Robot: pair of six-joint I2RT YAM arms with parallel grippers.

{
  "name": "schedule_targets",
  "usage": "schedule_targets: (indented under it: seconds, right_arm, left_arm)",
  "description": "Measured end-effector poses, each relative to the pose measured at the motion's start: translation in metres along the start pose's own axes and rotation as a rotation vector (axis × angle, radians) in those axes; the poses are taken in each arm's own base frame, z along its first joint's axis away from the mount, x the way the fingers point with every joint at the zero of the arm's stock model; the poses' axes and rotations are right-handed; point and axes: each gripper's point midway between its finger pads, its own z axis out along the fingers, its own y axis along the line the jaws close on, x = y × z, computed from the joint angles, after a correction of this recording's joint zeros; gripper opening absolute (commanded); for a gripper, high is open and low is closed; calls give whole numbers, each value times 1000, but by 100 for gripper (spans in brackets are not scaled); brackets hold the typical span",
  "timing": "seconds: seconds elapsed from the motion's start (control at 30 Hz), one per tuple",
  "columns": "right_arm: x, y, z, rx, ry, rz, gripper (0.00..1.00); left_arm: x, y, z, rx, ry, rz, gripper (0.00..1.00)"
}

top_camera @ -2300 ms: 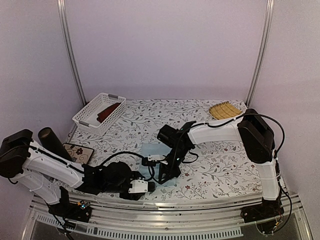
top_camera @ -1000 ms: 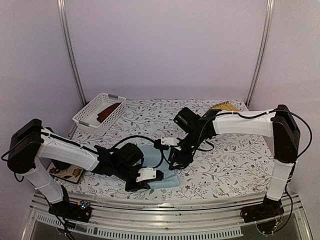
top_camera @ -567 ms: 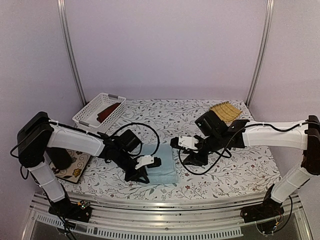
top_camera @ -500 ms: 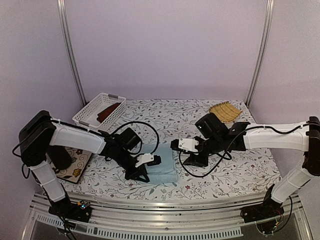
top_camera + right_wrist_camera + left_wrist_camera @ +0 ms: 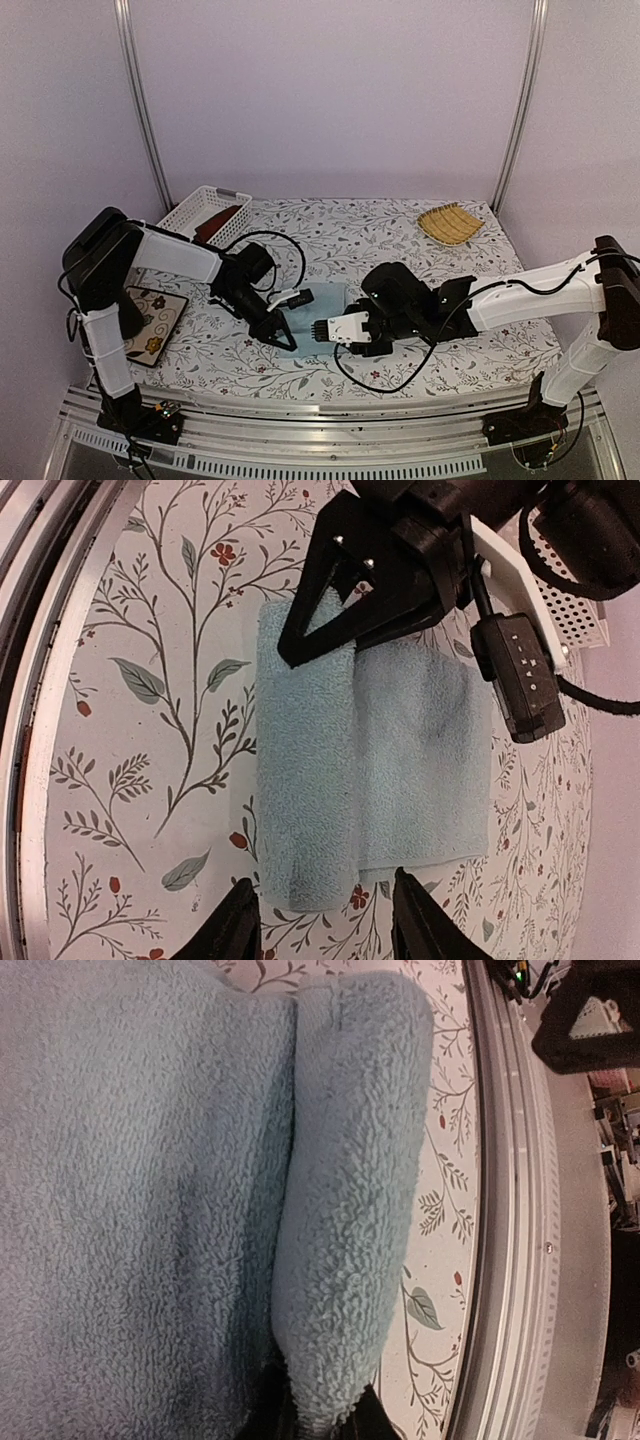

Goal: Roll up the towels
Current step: Roll the towel at the center of the board.

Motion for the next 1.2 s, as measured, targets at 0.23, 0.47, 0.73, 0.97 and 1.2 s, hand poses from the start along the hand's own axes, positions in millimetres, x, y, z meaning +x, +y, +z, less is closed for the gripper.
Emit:
schedule_targets:
  seconds: [0.23,0.47,0.73,0.97,1.2]
  right_arm:
    - [-6,17,26,27,9,-84,49]
    - [4,22,48,60,54,-117,49]
    - [15,25,67,118,114,-133,49]
    - [15,25,77,226,153,-168,45]
    - [18,19,83,296,185,-176,24]
  left_arm:
    - [-2,12,6,97,-6,-119,13]
    - [-6,13,9,154,-13,-169,14]
    - [-6,13,9,184,-24,-200,14]
    - [-6,14,9,207,-29,-228,15]
    - [-6,13,9,210,-31,-229,18]
